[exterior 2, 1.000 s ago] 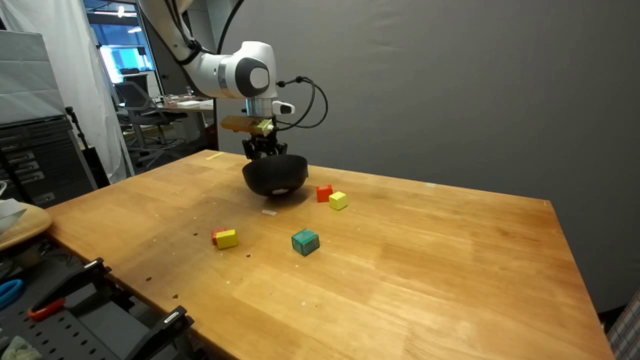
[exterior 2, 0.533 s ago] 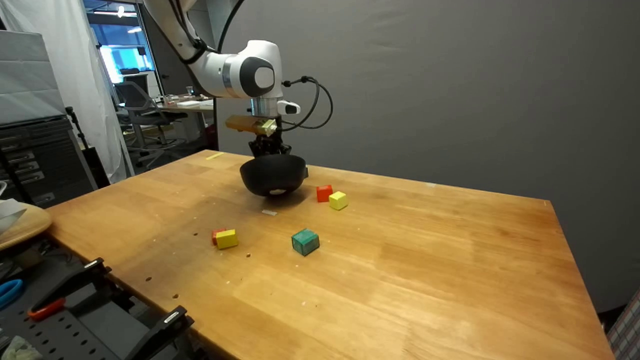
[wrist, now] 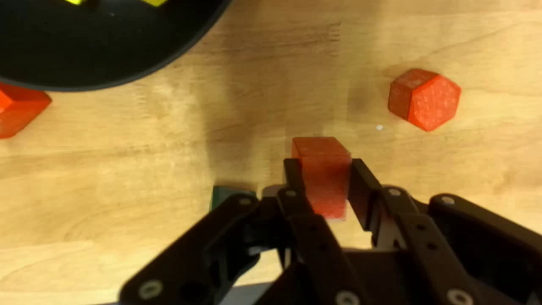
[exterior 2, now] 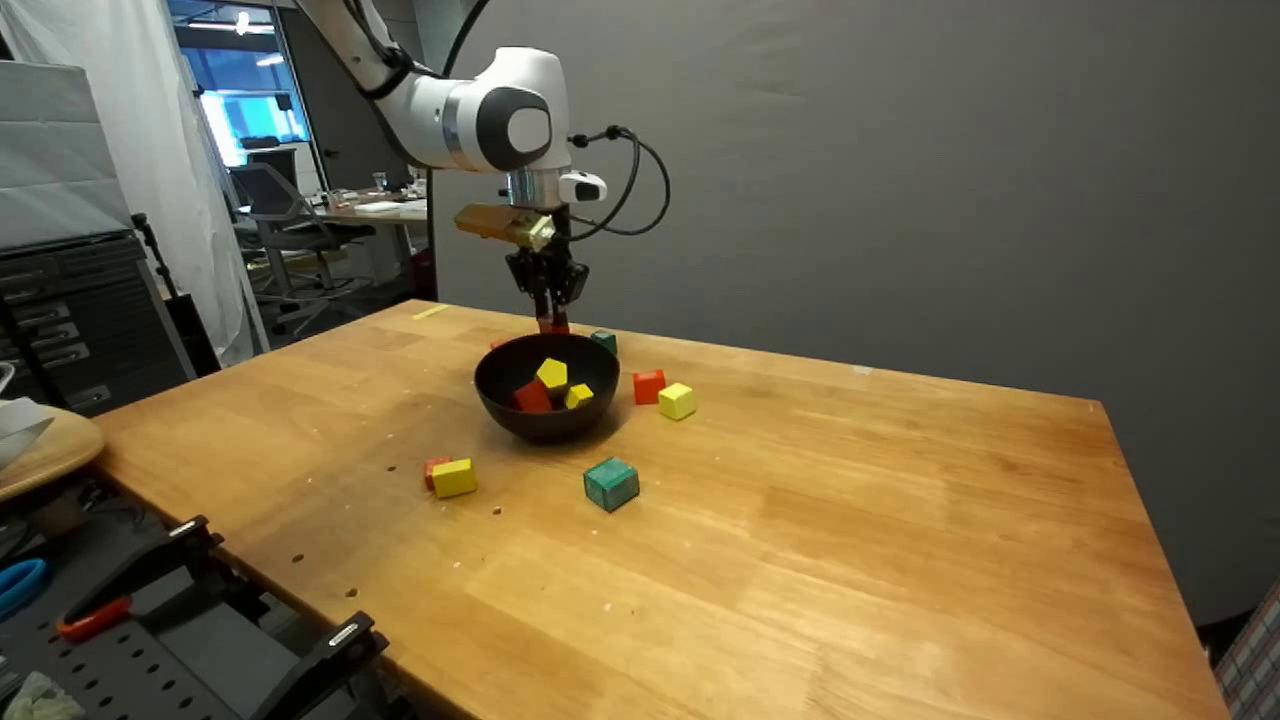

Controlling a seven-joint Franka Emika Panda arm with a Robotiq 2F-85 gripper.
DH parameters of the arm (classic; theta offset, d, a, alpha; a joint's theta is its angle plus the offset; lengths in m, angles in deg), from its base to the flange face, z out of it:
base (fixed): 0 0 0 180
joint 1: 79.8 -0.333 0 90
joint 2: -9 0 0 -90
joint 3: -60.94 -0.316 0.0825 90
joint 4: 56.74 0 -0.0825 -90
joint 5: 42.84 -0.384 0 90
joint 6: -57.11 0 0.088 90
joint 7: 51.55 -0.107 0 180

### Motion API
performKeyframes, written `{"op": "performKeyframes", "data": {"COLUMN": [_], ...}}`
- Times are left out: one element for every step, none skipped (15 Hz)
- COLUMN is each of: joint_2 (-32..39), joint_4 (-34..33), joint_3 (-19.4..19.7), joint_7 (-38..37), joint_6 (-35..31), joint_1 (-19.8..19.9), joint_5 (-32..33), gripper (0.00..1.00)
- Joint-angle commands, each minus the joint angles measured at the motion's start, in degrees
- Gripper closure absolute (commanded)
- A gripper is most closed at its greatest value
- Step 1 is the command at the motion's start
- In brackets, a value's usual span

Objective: Pick up all the cube boxes on the table and put them inside the bowl

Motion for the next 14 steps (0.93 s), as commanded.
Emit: {"op": "performKeyframes", "data": {"joint_2": [-8.49, -10.31, -12.41, -14.23, -16.2, -17.89, -19.22, -19.89, -20.47, -20.69, -20.67, -20.46, -20.13, -19.98], "joint_4": [8.33, 10.07, 12.32, 14.37, 16.9, 19.1, 21.03, 22.64, 24.1, 25.55, 26.83, 28.01, 29.04, 30.06], "joint_3": [0.41, 0.85, 1.4, 2.09, 3.04, 3.87, 3.89, 4.61, 4.47, 4.12, 3.76, 3.04, 2.79, 2.43], "joint_7": [-1.18, -1.7, -2.25, -2.97, -4.1, -5.07, -5.13, -6.19, -6.24, -6.14, -6.12, -5.5, -5.6, -5.4], "joint_6": [-5.67, -7.11, -8.51, -9.75, -10.78, -11.18, -10.8, -10.55, -10.02, -9.4, -9.05, -8.91, -8.99, -8.98], "joint_1": [1.17, 1.28, 1.46, 1.5, 1.35, 1.2, 1.65, 1.4, 1.73, 1.98, 2.14, 2.55, 2.54, 2.59], "joint_5": [-2.07, -2.07, -1.96, -1.62, -1.14, -0.74, -1.45, -0.99, -1.66, -2.45, -3.12, -4.63, -5.61, -6.68], "gripper": [0.92, 0.92, 0.92, 0.92, 0.92, 0.92, 0.92, 0.92, 0.92, 0.92, 0.92, 0.92, 0.92, 0.92]}}
